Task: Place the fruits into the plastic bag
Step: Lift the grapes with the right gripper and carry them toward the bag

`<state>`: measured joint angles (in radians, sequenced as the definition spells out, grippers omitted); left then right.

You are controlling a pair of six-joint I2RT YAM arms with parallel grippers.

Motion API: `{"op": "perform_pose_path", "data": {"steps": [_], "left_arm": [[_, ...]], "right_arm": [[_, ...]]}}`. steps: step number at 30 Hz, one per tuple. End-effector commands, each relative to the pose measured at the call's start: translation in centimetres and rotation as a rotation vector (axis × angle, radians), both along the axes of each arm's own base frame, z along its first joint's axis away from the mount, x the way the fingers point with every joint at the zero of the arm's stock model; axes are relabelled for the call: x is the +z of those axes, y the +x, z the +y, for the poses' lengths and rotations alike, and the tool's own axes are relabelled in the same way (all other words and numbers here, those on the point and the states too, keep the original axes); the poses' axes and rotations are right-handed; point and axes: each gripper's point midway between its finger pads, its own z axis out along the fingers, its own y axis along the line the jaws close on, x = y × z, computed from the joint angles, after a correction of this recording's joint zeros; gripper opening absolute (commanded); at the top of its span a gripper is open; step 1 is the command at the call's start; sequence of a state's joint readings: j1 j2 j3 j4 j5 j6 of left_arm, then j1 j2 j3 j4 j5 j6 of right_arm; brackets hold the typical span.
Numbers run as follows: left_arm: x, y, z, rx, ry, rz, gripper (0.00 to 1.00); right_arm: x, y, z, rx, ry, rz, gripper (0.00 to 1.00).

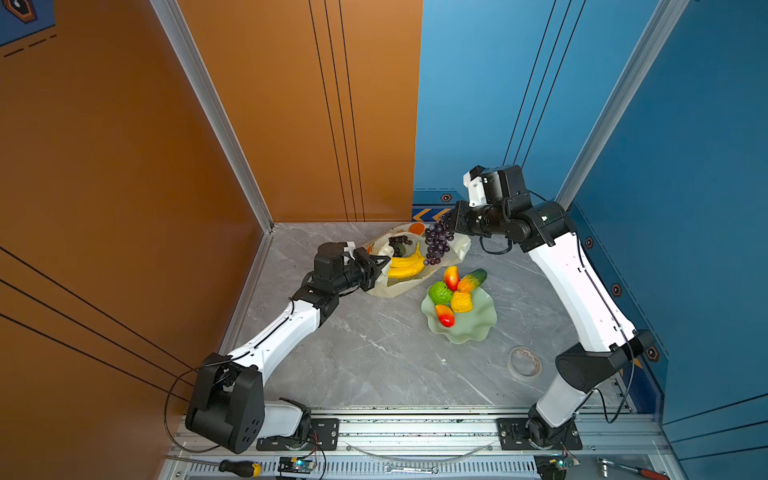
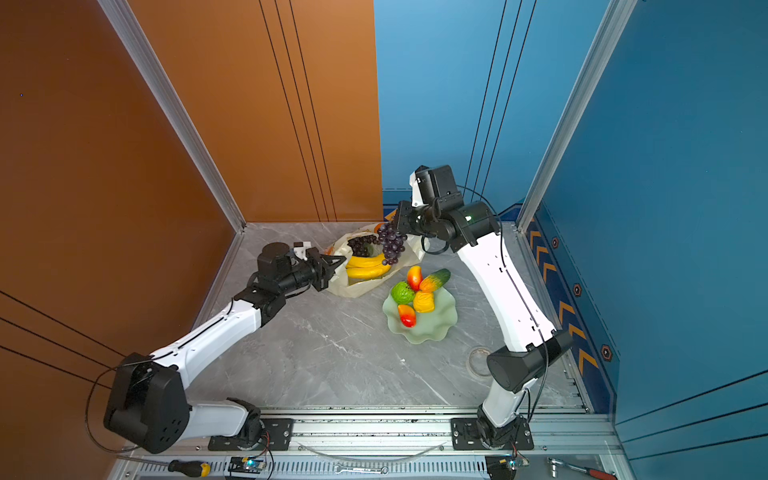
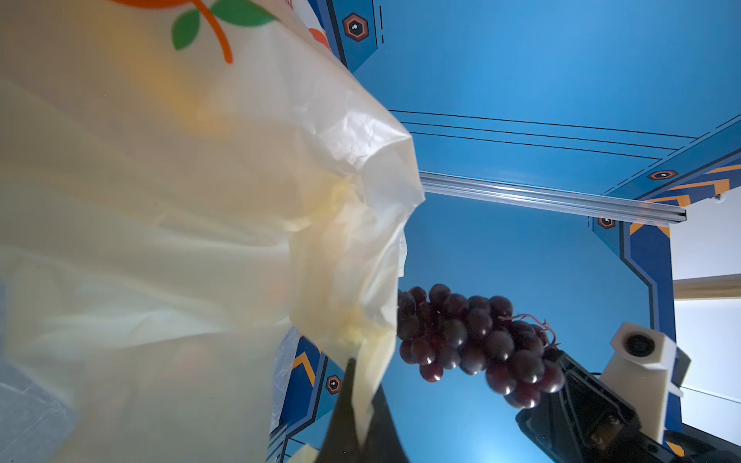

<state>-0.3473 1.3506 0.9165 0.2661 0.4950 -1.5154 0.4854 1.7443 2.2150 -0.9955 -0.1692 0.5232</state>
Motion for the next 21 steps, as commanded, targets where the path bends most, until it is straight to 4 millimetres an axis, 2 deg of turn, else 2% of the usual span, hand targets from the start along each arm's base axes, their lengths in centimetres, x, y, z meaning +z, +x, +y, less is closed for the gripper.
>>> {"op": "perform_pose_path", "data": {"steps": [1,8,21], "left_arm": [[0.2,-0.2,-0.3,-0.014,0.002,-0.018,0.0],[0.7,-0.2,-0.6,-0.013,0.0,-0.027,0.0],[1.2,0.0,-0.5,-0.008,-0.012,-0.03,0.0]], "right_arm": [[1.6,0.3,1.4,0.028,0.051,-0.02,0.0],[0.7,2.5,3.6,0.054,0.085,-0.006,0.0],[-3.1,5.4,6.3,0.08,0.113,0.055,0.0]]}}
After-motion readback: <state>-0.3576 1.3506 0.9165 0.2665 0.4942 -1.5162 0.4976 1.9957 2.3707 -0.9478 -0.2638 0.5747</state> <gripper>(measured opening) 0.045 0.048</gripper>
